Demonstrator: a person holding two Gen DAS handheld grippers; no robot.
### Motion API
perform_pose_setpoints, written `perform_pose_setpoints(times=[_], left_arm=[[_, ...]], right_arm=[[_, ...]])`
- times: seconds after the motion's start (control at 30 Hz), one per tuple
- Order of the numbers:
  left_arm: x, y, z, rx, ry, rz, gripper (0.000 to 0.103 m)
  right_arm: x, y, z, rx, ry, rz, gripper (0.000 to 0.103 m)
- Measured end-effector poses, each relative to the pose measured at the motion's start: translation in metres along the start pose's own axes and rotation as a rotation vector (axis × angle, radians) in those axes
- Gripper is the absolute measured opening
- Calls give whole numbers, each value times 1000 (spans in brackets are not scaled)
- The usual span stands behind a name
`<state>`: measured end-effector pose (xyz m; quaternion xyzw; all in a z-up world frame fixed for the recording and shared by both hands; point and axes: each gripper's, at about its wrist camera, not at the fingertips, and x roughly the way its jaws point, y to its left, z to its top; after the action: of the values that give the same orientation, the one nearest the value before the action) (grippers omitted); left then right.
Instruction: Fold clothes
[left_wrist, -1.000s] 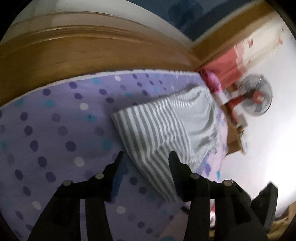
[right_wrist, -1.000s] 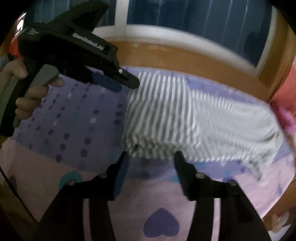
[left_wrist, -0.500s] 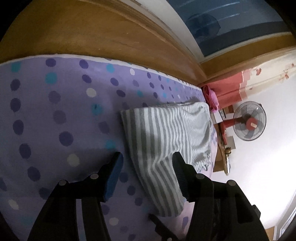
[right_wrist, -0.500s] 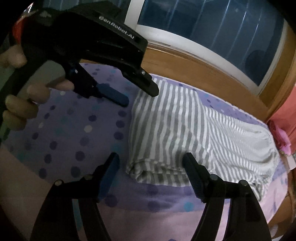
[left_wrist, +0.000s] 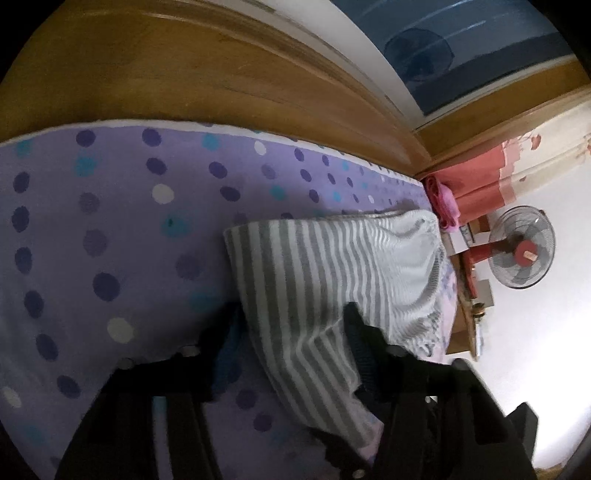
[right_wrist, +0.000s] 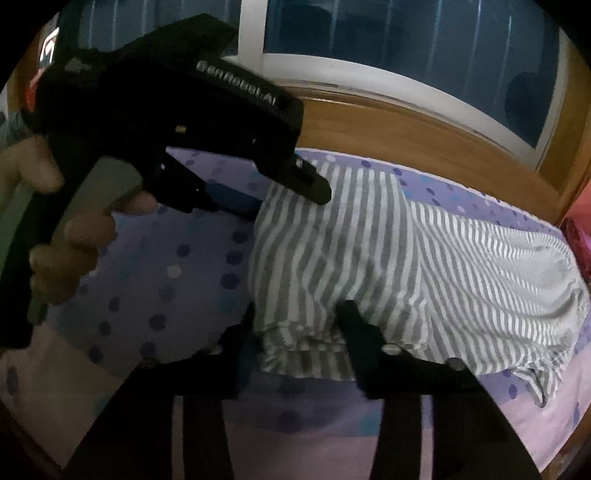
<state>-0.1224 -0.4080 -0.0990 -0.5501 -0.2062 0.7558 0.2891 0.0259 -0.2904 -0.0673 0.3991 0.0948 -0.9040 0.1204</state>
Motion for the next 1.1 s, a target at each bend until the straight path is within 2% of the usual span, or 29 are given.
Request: perform_pose_setpoints(times=[0.1,0.27,0.4,0.53,0.73,0.93,1.1], left_arm=[[-7,-4,0,-14,-24,-14,31],[-20,-27,3,9,-53,-23,31],[-24,-53,9,44,-68,-23,31],[-23,-82,17,92,-74,-29,31],[3,-125,32,179,-38,-31,31],[42,-163,40,265,32,-4,31],[49,-178,36,289,31,0,31]], right_arm=[[-7,-10,4,32,-7,53,24],[-30,-44,10,116,-71,155,23],[-54,-50,5,185,-111,200,23],[-62,-72,11,245,-149,201,23],[-44,-123,6,333,-181,166,23],[-38,-159,-9,441,-163,136,23],[-27,-193,-24,535,-124,117,25]])
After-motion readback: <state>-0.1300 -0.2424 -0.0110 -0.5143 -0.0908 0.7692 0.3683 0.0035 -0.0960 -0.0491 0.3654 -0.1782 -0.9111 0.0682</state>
